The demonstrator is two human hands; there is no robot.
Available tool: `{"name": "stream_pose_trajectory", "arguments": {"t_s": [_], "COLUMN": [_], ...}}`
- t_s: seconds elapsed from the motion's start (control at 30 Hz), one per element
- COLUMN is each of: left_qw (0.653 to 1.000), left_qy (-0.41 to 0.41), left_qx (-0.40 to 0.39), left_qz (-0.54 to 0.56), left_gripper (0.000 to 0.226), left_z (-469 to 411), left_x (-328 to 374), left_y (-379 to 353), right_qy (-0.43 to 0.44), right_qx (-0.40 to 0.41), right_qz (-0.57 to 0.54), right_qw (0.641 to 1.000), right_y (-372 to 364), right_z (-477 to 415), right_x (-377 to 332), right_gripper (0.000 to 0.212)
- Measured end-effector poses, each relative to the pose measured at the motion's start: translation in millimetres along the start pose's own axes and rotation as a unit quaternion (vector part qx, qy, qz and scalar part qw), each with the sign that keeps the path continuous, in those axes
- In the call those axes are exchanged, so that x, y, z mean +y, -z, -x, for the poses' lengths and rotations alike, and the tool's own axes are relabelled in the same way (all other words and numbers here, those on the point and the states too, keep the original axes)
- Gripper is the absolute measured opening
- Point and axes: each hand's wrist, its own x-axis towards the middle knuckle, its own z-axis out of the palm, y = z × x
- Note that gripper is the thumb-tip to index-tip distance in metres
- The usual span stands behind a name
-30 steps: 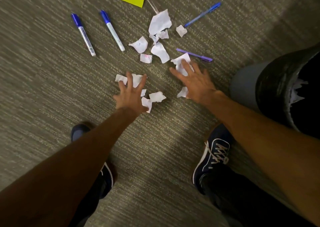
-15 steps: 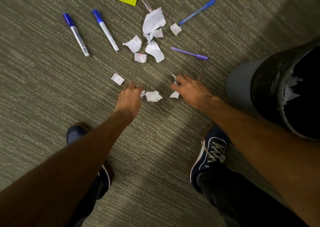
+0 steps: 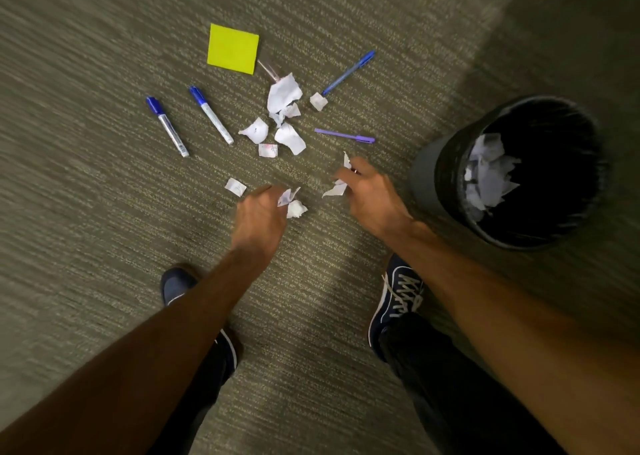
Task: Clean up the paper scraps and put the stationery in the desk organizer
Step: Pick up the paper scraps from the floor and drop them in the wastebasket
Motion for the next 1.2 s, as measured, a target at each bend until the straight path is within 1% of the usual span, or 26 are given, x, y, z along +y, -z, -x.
{"name": "stream_pose_trajectory", "arguments": {"t_s": [0.07,0.13,0.2,0.3,0.43,0.5,0.6,0.67,0.8,0.87,0.97,1.1,1.2], "left_qw": [0.999,0.997,0.996,0.991,0.985,0.982,0.971,0.962,0.952,0.926,0.870,0.842,0.821], "left_qy": [-0.014,-0.048,-0.061,-0.098,-0.154,-0.183,-0.239,-0.267,-0.281,-0.318,-0.367,-0.371,-0.382], "left_qx": [0.021,0.038,0.055,0.061,0.044,0.022,-0.008,-0.020,-0.069,-0.086,-0.115,-0.136,-0.125], "left_qz": [0.023,0.036,0.043,0.061,0.059,0.042,-0.017,-0.050,-0.103,-0.184,-0.309,-0.369,-0.406], "left_gripper": [0.023,0.017,0.016,0.021,0.015,0.017,0.030,0.034,0.044,0.047,0.056,0.064,0.083], "left_z": [3,8,11,18,22,22,20,14,-7,-18,-32,-45,-48], "left_x": [26,68,90,117,183,210,248,269,296,304,313,314,313], "left_y": [21,47,59,66,76,72,61,50,17,0,-18,-43,-52], "right_qy": [-0.012,-0.027,-0.037,-0.069,-0.131,-0.158,-0.183,-0.205,-0.252,-0.267,-0.274,-0.271,-0.269], "right_qx": [0.066,0.135,0.183,0.215,0.250,0.245,0.228,0.204,0.153,0.138,0.118,0.104,0.091], "right_qz": [-0.046,-0.082,-0.106,-0.118,-0.108,-0.099,-0.085,-0.084,-0.082,-0.089,-0.096,-0.098,-0.081], "right_qw": [0.997,0.987,0.977,0.967,0.953,0.951,0.953,0.953,0.952,0.950,0.950,0.952,0.955], "right_y": [26,68,84,102,148,164,181,186,178,168,154,142,140], "right_z": [12,33,47,66,102,117,136,143,146,146,141,133,131], "right_x": [-9,-13,-16,-15,8,21,46,66,107,123,140,158,164], "right_gripper": [0.035,0.035,0.033,0.031,0.034,0.032,0.032,0.034,0.037,0.034,0.032,0.044,0.055]}}
